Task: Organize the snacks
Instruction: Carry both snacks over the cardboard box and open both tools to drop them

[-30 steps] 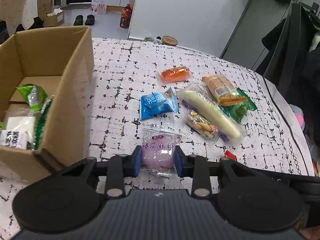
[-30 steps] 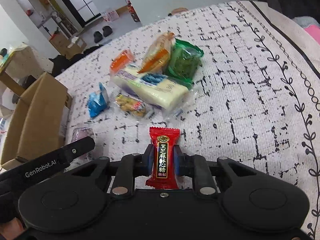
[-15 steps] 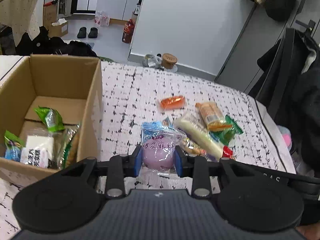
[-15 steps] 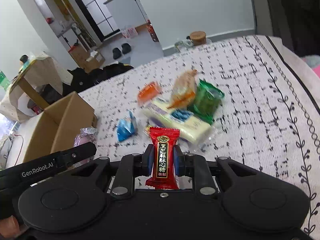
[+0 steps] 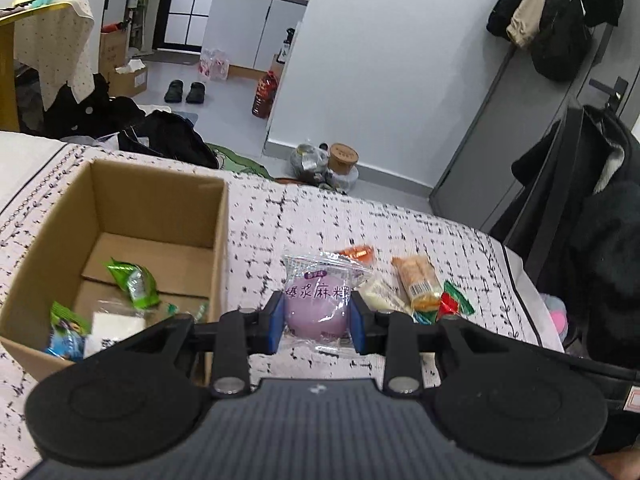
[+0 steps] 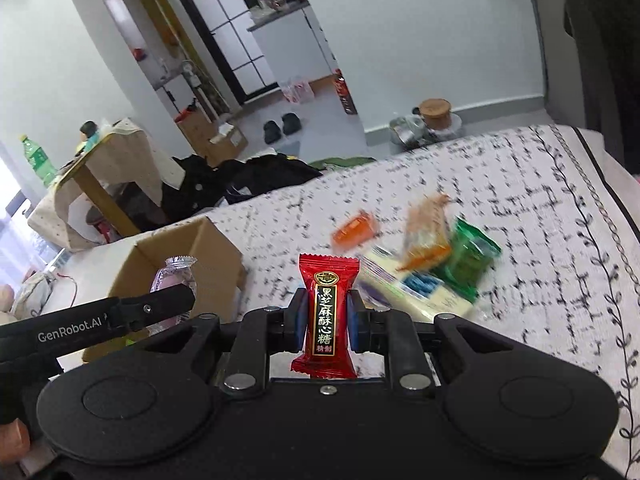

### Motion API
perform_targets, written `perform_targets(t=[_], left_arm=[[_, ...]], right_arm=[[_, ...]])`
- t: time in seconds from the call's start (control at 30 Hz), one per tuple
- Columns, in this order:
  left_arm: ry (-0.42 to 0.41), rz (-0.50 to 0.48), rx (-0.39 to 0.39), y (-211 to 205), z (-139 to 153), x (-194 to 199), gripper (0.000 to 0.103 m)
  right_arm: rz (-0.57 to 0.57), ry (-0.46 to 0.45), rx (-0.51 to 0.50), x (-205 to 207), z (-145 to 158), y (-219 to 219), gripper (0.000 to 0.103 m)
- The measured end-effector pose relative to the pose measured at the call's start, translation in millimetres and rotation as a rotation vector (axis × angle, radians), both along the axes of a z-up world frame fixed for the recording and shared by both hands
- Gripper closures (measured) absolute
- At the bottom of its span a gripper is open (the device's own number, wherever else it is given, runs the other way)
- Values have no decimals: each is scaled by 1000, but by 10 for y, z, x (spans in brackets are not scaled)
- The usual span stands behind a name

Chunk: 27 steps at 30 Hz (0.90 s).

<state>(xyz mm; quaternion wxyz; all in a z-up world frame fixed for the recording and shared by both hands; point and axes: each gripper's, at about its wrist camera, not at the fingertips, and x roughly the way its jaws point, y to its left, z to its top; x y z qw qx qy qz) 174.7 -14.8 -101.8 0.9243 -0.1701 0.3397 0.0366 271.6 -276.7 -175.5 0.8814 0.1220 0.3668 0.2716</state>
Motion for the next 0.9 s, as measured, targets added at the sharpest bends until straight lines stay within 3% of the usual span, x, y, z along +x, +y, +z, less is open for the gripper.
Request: perform_targets(t=[0.43, 0.9], left_arm=[[-39, 78, -2, 360, 194, -107, 71], [-25, 201, 0, 953, 183, -137, 71]], right_arm=[[68, -57, 29, 57, 199, 425, 83], [155, -79, 40, 107, 292, 820, 83]])
